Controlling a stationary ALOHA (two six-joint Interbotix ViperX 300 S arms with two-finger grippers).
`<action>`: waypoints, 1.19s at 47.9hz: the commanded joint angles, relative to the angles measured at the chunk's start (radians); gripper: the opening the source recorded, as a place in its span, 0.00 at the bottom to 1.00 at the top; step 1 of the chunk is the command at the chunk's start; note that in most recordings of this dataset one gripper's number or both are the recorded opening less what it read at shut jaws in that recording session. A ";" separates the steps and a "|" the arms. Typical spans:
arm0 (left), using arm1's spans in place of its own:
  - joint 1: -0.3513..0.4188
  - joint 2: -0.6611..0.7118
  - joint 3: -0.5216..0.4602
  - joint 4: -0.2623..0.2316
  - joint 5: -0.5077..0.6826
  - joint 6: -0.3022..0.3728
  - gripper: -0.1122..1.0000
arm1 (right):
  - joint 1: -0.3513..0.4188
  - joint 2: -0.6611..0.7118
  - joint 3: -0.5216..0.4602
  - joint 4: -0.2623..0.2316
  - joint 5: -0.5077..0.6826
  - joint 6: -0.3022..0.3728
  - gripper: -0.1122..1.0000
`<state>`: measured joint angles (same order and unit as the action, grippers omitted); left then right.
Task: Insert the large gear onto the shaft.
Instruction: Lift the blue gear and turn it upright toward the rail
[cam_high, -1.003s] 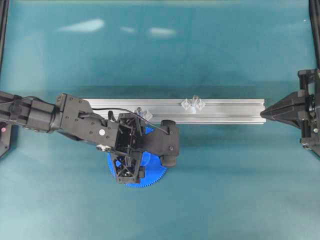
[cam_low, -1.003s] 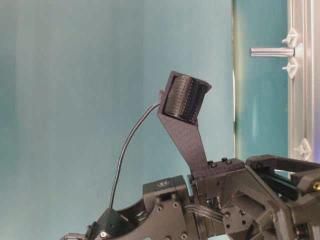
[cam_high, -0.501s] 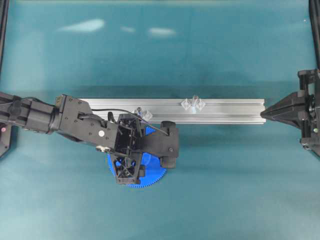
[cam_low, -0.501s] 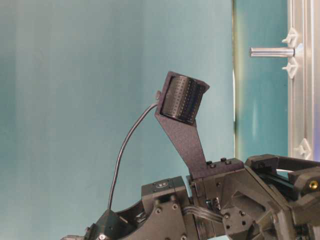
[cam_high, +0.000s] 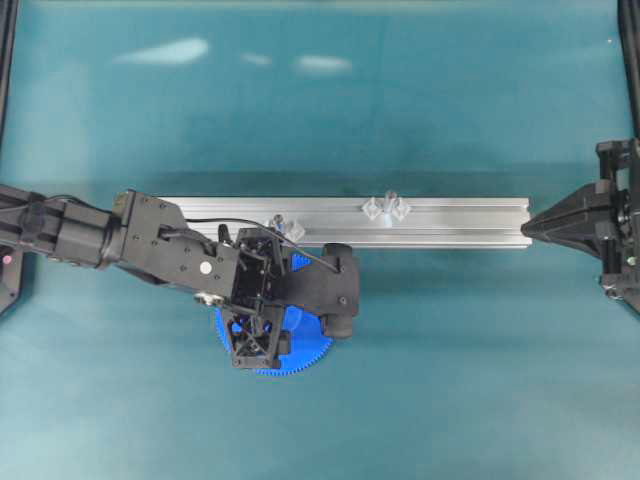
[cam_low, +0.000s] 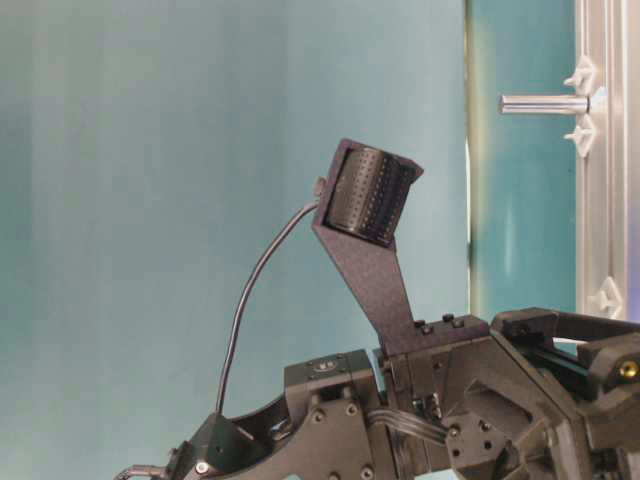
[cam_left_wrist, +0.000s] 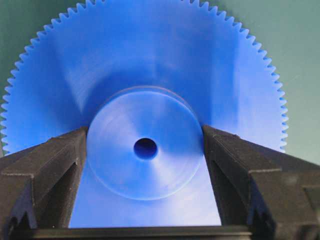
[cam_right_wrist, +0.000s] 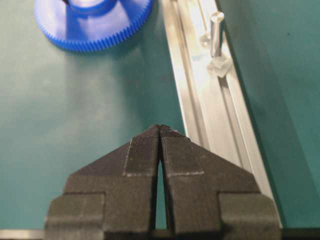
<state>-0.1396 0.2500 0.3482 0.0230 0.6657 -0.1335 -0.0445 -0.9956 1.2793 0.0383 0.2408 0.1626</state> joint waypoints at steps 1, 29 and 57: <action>-0.002 -0.026 -0.012 -0.003 0.000 0.006 0.79 | -0.002 0.006 -0.009 -0.002 -0.005 0.014 0.15; -0.003 -0.060 -0.152 -0.003 0.169 0.057 0.79 | 0.000 0.006 -0.008 -0.005 -0.003 0.015 0.15; 0.020 -0.092 -0.279 0.005 0.302 0.109 0.79 | -0.002 -0.055 -0.005 -0.005 0.057 0.015 0.15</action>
<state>-0.1350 0.2102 0.1197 0.0230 0.9526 -0.0261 -0.0445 -1.0508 1.2839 0.0353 0.2915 0.1672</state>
